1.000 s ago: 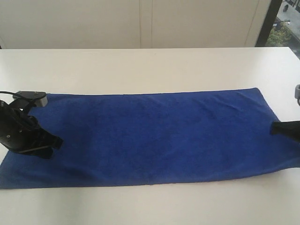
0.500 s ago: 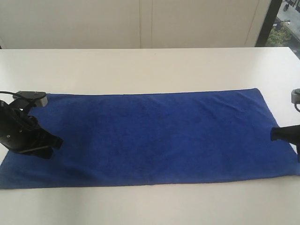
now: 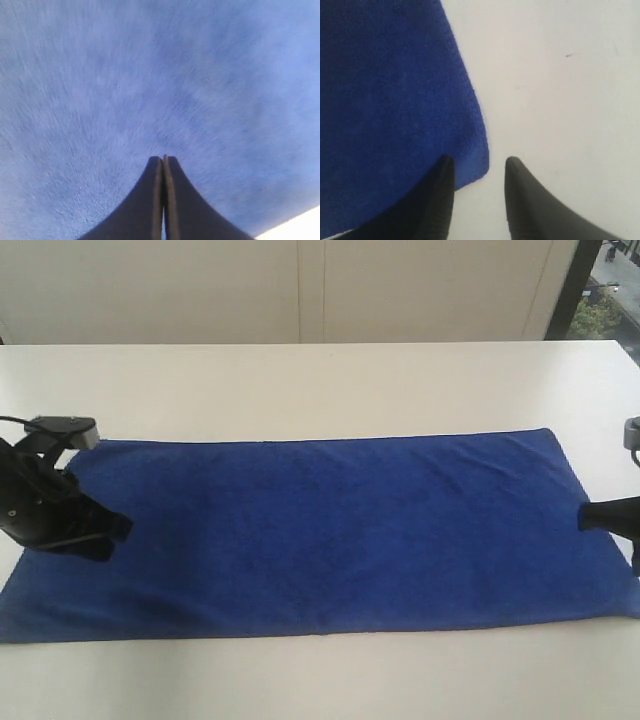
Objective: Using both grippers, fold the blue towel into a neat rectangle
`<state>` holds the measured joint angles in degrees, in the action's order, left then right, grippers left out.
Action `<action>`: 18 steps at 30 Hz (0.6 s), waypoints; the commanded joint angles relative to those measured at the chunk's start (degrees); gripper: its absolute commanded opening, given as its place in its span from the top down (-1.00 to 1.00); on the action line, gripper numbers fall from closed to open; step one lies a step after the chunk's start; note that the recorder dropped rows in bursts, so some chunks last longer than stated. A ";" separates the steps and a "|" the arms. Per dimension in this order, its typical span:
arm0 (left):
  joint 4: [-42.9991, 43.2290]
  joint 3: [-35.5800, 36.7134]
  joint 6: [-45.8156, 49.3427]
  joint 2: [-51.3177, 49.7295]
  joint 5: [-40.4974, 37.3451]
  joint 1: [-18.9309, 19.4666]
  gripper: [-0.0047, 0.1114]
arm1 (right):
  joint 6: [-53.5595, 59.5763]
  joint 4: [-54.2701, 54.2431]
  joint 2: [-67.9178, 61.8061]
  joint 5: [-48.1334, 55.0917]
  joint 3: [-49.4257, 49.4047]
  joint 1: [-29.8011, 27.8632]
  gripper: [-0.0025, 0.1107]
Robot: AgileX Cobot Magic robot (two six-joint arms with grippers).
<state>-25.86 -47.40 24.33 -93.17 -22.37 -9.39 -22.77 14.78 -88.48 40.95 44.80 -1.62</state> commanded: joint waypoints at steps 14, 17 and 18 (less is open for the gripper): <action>4.14 -0.56 -3.15 7.66 -6.18 0.07 0.92 | 14.91 -9.77 -9.02 -6.47 -0.21 -0.11 0.96; 4.14 -0.56 -3.15 7.66 -6.07 0.07 0.92 | 13.92 -8.51 -10.85 -6.08 -0.21 -0.11 0.96; 4.14 -0.56 -3.15 7.66 -5.92 0.07 0.92 | 13.63 -8.51 -11.70 -5.71 -0.21 -0.11 0.96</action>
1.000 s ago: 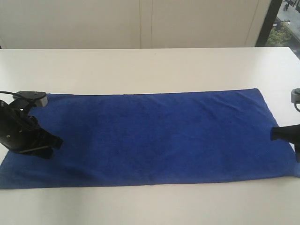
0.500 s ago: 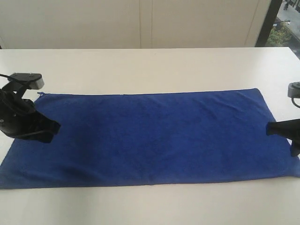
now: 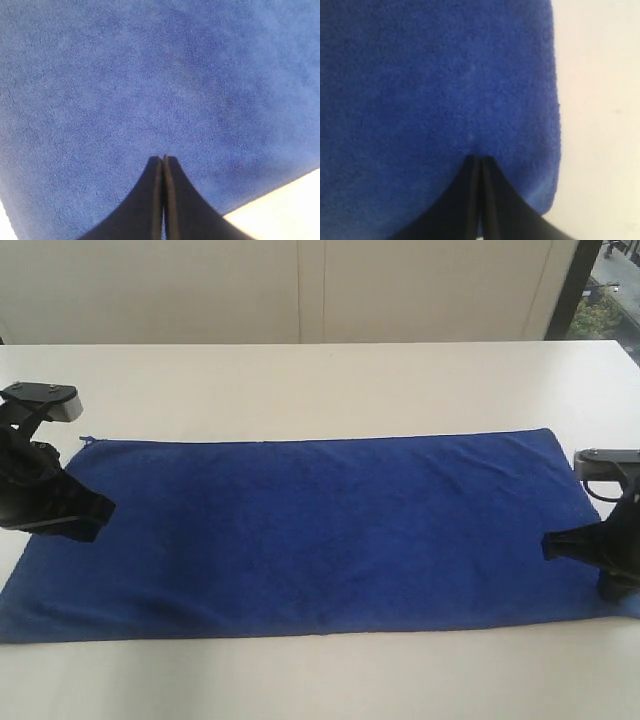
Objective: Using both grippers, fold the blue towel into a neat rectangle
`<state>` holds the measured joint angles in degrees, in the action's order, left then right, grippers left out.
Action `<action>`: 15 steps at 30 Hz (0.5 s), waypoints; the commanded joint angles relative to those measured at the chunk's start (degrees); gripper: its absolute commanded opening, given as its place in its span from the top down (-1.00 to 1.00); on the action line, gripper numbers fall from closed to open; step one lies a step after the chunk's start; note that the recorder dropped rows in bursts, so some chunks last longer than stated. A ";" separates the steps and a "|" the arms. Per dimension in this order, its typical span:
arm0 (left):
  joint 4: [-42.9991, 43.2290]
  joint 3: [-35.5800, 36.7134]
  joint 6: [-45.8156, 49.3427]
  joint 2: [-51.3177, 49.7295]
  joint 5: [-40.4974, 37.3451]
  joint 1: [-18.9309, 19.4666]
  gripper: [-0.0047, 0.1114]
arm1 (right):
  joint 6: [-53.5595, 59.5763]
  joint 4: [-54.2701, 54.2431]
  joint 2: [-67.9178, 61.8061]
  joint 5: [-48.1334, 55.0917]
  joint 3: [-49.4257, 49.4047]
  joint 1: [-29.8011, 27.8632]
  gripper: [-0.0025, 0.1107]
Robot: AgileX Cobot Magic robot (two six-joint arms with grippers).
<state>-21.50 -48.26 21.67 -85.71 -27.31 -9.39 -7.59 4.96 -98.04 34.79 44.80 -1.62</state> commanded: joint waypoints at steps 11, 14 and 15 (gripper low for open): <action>-0.22 0.30 -0.48 0.20 -0.74 0.07 0.92 | -8.34 5.52 -3.35 6.49 -0.21 -0.11 0.96; -0.22 0.30 -0.48 0.20 -0.74 0.07 0.92 | -8.76 5.52 -3.35 6.98 -0.21 -0.11 0.96; -0.22 0.30 -0.48 0.20 -0.74 0.07 0.92 | -9.20 5.52 -3.35 7.09 -0.21 -0.11 0.96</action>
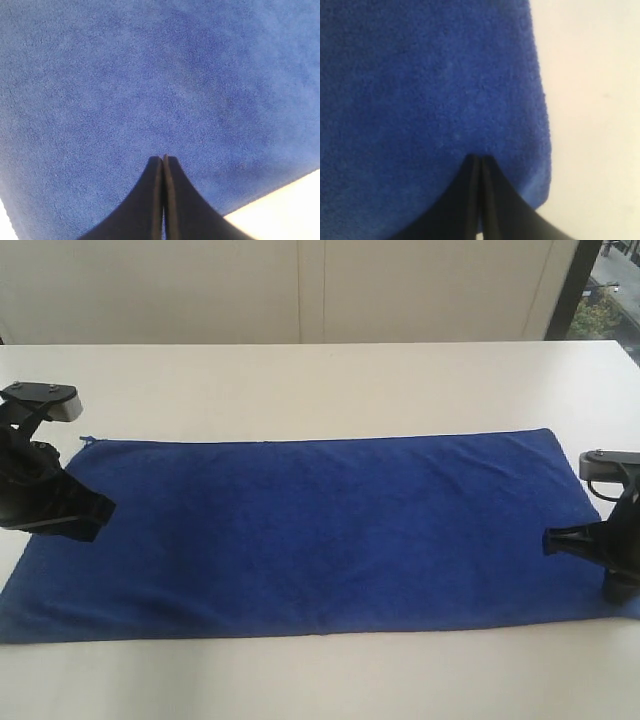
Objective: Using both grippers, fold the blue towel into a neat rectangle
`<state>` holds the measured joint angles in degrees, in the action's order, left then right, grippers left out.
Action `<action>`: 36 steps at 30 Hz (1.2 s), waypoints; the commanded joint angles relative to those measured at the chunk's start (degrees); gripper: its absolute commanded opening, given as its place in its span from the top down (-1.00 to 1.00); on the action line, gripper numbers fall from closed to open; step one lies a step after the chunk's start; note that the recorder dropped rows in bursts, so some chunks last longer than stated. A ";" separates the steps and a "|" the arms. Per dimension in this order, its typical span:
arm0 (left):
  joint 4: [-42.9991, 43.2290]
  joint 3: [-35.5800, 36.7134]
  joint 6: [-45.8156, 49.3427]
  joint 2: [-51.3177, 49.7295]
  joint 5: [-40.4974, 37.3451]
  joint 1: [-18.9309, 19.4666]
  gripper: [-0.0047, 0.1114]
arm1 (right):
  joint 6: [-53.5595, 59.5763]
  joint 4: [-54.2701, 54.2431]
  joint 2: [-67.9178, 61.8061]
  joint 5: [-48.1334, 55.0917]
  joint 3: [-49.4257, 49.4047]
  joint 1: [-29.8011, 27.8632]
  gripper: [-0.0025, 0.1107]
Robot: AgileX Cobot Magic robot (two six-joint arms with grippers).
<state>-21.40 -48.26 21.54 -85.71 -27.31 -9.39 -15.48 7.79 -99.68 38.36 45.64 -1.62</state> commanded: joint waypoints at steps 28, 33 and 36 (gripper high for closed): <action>26.21 2.88 -33.59 26.81 -15.93 0.07 0.92 | 4.15 -3.60 14.22 -4.05 -1.06 -0.11 0.96; 26.21 6.25 -34.13 34.44 -17.84 0.07 0.92 | 7.85 -7.34 14.22 -5.70 -1.06 -0.11 0.96; 26.21 8.83 -35.06 42.32 -19.44 0.07 0.92 | 8.44 -8.15 14.22 -7.35 -1.06 -0.11 0.96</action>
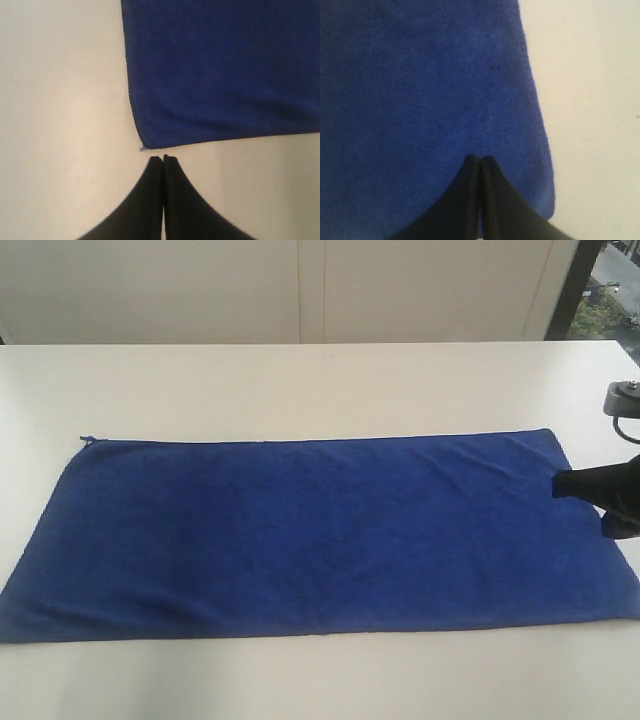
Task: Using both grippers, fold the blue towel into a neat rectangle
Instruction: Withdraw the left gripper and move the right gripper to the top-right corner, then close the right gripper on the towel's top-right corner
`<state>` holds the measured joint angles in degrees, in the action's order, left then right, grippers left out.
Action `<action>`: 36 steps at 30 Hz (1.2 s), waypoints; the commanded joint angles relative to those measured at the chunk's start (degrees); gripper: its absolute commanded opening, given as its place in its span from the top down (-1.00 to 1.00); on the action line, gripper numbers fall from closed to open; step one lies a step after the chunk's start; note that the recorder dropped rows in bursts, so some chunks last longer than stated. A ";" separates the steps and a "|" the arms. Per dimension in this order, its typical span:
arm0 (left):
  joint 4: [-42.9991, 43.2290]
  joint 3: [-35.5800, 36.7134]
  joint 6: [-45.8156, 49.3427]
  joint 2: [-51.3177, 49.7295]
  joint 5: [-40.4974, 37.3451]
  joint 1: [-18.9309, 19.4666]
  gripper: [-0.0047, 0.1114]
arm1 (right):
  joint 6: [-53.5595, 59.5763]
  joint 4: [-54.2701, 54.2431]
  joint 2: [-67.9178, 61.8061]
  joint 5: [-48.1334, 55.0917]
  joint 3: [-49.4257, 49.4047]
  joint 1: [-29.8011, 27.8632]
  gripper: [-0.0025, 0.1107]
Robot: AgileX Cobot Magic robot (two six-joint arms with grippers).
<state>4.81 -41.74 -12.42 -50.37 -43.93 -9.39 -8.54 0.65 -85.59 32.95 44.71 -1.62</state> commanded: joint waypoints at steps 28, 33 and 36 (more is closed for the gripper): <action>0.32 3.02 -0.64 13.12 -10.59 0.07 0.92 | 17.30 -9.58 -25.22 18.00 27.79 -2.40 0.96; 0.32 3.02 -0.64 13.12 -10.59 0.07 0.92 | 21.15 -10.06 -27.05 14.03 27.90 -3.66 0.96; 0.32 3.02 -0.64 13.12 -10.59 0.07 0.92 | 21.15 -9.46 -27.29 10.77 27.90 -3.66 0.95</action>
<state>5.40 -39.02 -13.03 -37.62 -53.76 -9.39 11.42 -9.33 -112.63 46.89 72.21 -4.73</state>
